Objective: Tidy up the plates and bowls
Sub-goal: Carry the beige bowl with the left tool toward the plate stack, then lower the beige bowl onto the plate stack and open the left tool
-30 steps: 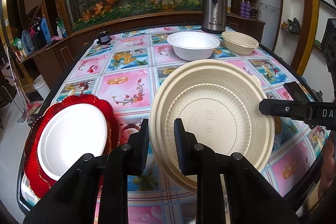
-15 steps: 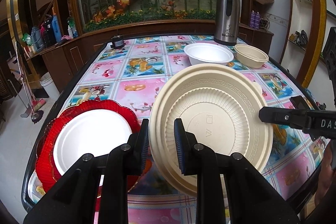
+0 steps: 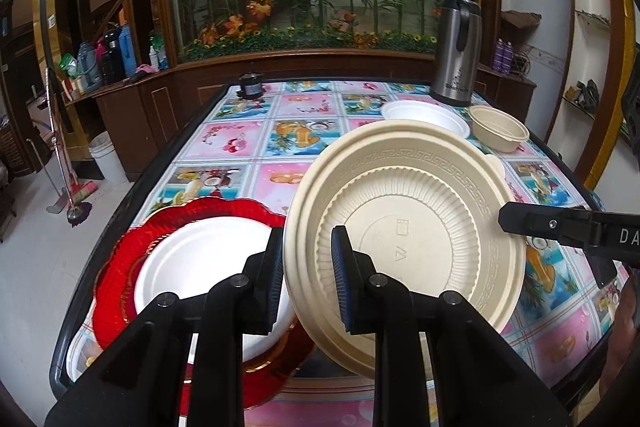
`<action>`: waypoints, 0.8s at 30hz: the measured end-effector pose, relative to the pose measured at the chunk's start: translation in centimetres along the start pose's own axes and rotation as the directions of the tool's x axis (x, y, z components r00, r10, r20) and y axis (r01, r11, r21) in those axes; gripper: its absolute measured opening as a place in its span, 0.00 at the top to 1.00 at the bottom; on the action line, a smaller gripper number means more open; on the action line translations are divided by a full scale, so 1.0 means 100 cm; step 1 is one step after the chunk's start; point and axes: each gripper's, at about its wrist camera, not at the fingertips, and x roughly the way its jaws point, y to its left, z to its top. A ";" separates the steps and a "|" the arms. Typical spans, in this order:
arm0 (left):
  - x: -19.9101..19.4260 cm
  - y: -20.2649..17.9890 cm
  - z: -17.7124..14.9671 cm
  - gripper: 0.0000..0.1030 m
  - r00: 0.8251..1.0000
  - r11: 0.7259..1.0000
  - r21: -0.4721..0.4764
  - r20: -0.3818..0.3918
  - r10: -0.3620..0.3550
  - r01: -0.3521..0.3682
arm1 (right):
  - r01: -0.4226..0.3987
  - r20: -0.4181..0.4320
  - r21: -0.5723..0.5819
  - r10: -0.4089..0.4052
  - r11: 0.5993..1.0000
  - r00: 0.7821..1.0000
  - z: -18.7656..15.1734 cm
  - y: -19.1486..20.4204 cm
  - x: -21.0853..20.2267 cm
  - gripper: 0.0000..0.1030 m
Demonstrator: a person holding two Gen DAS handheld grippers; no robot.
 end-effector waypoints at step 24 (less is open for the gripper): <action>0.008 0.122 -0.017 0.80 0.991 0.965 -0.224 -0.051 0.127 -0.135 | -0.077 -0.170 -0.129 0.054 0.989 0.984 0.008 0.094 0.108 0.90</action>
